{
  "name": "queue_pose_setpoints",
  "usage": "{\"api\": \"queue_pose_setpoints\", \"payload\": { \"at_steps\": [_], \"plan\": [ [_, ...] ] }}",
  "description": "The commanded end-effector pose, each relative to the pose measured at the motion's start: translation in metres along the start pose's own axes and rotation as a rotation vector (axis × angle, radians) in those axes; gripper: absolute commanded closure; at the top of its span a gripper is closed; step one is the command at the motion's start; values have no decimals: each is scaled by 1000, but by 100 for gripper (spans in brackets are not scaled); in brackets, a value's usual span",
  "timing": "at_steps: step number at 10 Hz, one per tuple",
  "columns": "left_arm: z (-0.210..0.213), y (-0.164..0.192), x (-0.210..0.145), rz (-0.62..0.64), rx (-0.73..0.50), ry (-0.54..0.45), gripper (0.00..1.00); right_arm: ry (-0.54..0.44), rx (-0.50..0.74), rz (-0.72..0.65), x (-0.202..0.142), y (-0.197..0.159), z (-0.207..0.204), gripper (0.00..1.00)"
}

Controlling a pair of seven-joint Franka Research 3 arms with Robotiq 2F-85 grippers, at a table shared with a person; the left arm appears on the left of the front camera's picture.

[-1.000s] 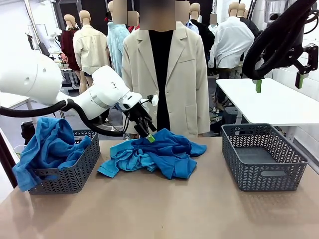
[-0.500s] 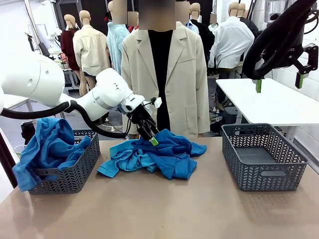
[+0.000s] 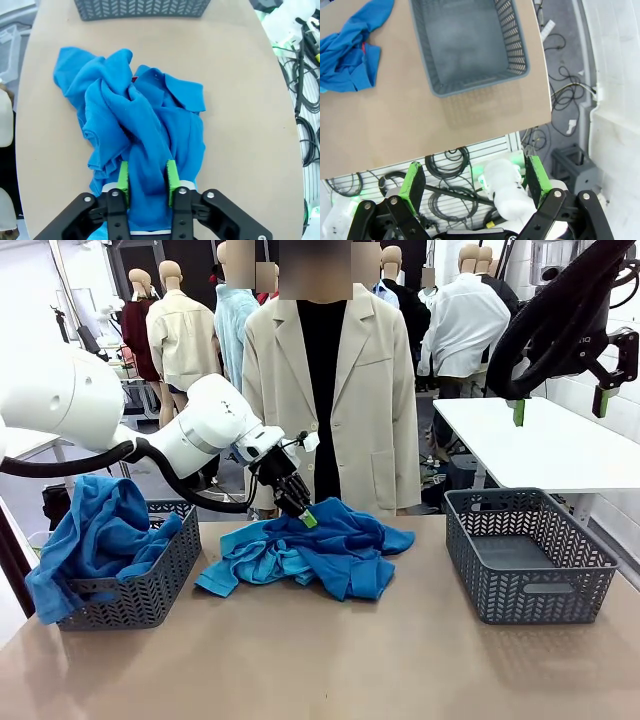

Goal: Sort the tops and bottoms.
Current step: Lift clothes from the center of the table with your left hand.

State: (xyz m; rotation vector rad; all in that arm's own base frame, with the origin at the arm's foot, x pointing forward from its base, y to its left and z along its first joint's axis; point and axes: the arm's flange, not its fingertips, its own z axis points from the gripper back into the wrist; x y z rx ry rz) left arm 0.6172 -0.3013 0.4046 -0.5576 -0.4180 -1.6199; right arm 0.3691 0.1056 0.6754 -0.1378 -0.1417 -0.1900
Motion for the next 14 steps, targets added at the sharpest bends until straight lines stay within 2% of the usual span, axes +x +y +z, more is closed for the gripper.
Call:
{"api": "queue_pose_setpoints", "payload": {
  "at_steps": [1, 5, 8, 9, 11, 13, 14],
  "plan": [
    [8, -2, 4, 27, -37, -45, 100, 18, 21, 6, 1, 0, 2, 0],
    [30, -17, 12, 32, -21, -58, 100, 18, 21, 6, 1, 0, 2, 0],
    [81, -36, 32, -25, 47, -23, 100, 18, 21, 6, 1, 0, 2, 0],
    [103, -43, 43, -46, 28, -9, 100, 18, 21, 6, 1, 0, 2, 0],
    [166, -54, 79, -83, 111, 113, 100, 18, 21, 6, 1, 0, 2, 0],
    [245, -65, 135, -97, 298, 264, 100, 18, 21, 6, 1, 0, 2, 0],
    [275, -72, 162, -85, 382, 303, 100, 18, 21, 6, 1, 0, 2, 0]
  ]
}}
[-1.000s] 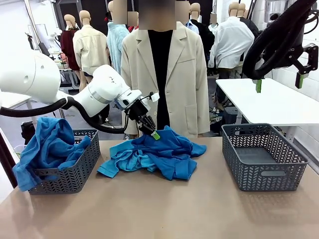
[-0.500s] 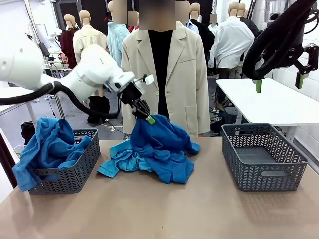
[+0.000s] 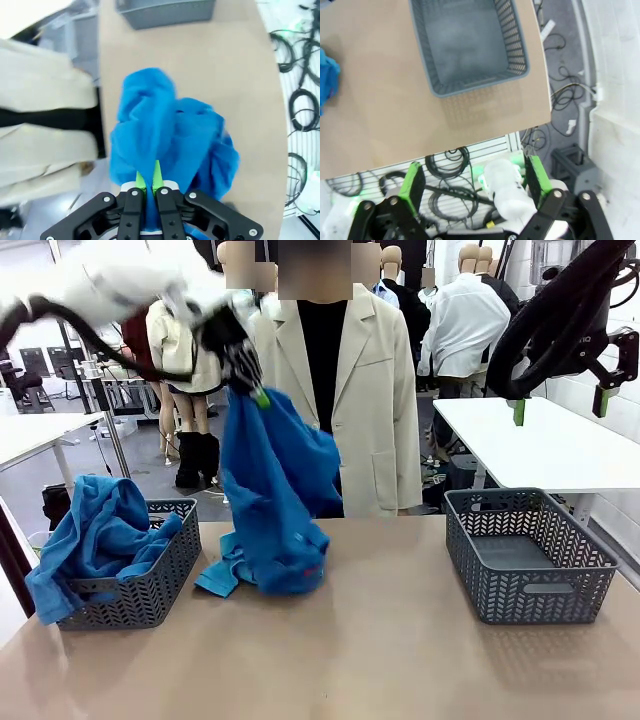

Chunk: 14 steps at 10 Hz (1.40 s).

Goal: Sort the tops and bottoms.
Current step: Lift clothes from the center of the table with your left hand, then sort the clothes according to human instructions.

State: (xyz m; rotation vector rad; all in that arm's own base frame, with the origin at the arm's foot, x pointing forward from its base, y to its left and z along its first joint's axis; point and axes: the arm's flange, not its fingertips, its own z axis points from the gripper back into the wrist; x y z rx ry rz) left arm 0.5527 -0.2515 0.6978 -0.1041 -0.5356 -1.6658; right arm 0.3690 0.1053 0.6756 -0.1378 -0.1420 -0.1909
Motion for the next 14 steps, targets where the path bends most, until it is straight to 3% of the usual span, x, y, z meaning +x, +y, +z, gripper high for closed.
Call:
{"api": "queue_pose_setpoints", "payload": {
  "at_steps": [1, 3, 8, 9, 10, 14],
  "plan": [
    [47, 21, 45, 26, 142, 120, 100, 18, 21, 7, 1, 0, 2, 0],
    [102, 15, 93, 22, 212, 176, 100, 18, 21, 7, 1, 0, 2, 0],
    [181, 22, 144, 170, 390, 233, 100, 18, 21, 7, 1, 0, 2, 0],
    [185, 18, 148, 178, 405, 194, 100, 18, 21, 7, 1, 0, 2, 0],
    [153, -17, 103, 144, 348, 210, 100, 18, 21, 7, 1, 0, 2, 0],
    [153, -17, 103, 144, 348, 210, 100, 18, 21, 7, 1, 0, 2, 0]
  ]
}}
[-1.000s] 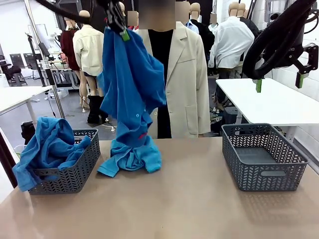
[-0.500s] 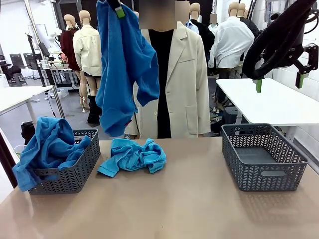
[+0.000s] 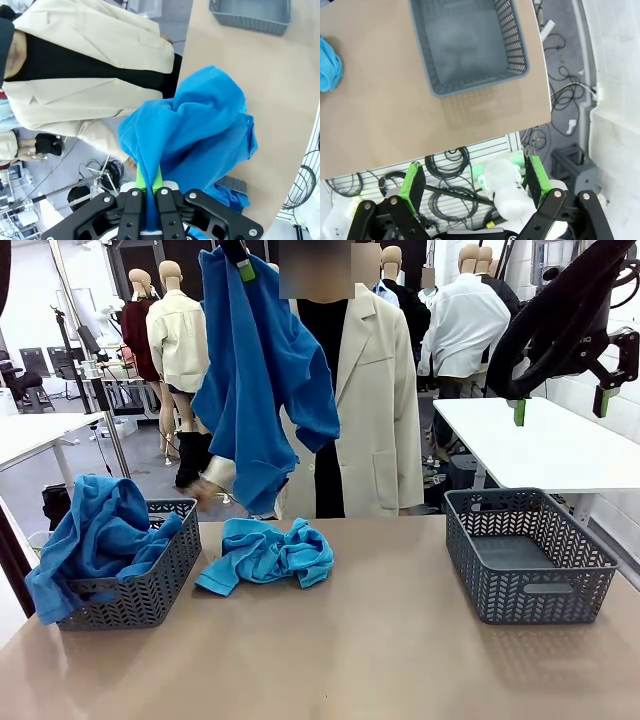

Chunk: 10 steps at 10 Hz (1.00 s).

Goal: Sort the tops and bottoms.
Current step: Sort the clothes according to human instructions.

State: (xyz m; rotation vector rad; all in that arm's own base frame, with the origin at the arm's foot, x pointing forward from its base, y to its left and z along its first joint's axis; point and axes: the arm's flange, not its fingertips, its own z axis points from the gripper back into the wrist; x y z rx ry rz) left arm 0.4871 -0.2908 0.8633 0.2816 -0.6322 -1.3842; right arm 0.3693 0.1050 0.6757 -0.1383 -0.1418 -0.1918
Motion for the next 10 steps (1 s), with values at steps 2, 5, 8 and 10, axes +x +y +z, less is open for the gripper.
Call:
{"api": "queue_pose_setpoints", "payload": {
  "at_steps": [2, 5, 8, 10],
  "plan": [
    [6, -1, -7, -15, -5, -8, 100, 18, 22, 8, 1, 0, 2, 0],
    [6, -1, -7, -15, -5, -8, 100, 18, 22, 8, 1, 0, 2, 0],
    [6, -1, -7, -15, -5, -8, 100, 18, 22, 8, 1, 0, 2, 0],
    [6, -1, -7, -15, -5, -8, 100, 18, 22, 8, 1, 0, 2, 0]
  ]
}}
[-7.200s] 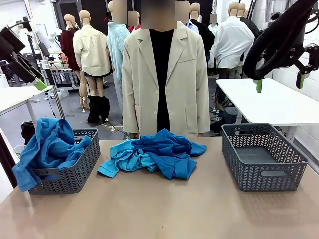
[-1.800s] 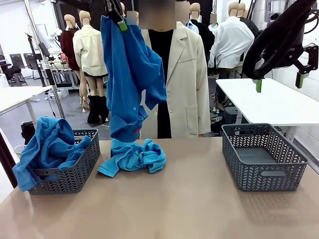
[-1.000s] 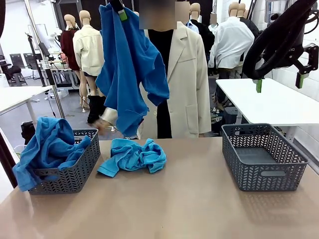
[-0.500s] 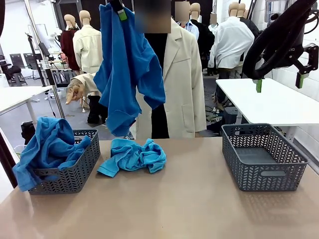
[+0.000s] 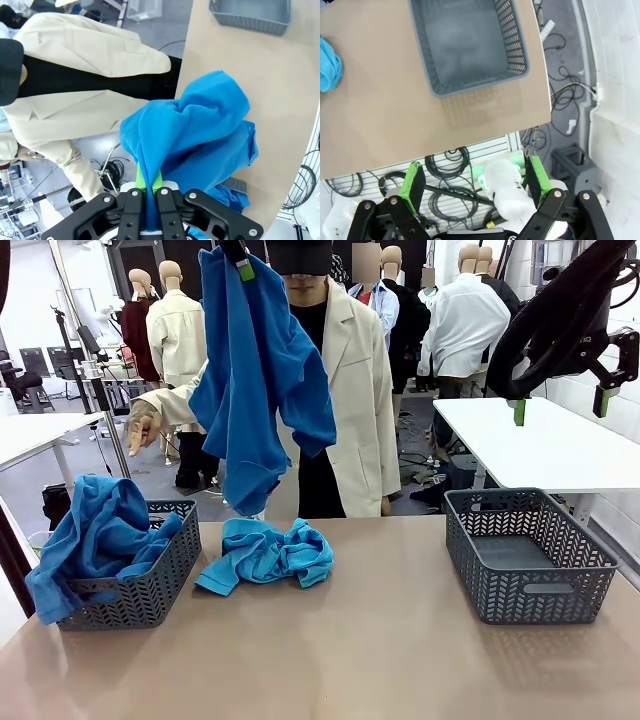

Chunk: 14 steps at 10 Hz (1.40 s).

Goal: Sort the tops and bottoms.
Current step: Sort the clothes according to human instructions.

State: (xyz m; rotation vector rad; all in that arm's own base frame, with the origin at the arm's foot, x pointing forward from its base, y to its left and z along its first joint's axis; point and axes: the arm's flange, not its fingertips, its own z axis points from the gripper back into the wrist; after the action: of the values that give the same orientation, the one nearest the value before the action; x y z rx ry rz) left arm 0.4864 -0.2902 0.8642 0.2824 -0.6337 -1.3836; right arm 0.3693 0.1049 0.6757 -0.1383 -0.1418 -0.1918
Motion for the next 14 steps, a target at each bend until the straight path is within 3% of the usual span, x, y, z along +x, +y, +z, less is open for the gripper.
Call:
{"api": "queue_pose_setpoints", "payload": {
  "at_steps": [1, 6, 11, 14],
  "plan": [
    [5, -1, -6, -16, -6, -7, 100, 18, 22, 8, 1, 0, 2, 0],
    [0, 0, 0, 0, 0, 0, 100, 18, 22, 8, 1, 0, 2, 0],
    [40, 53, -111, 149, 215, 184, 100, 18, 22, 8, 1, 0, 2, 0],
    [27, 48, -187, 287, 255, 316, 100, 18, 22, 8, 1, 0, 2, 0]
  ]
}}
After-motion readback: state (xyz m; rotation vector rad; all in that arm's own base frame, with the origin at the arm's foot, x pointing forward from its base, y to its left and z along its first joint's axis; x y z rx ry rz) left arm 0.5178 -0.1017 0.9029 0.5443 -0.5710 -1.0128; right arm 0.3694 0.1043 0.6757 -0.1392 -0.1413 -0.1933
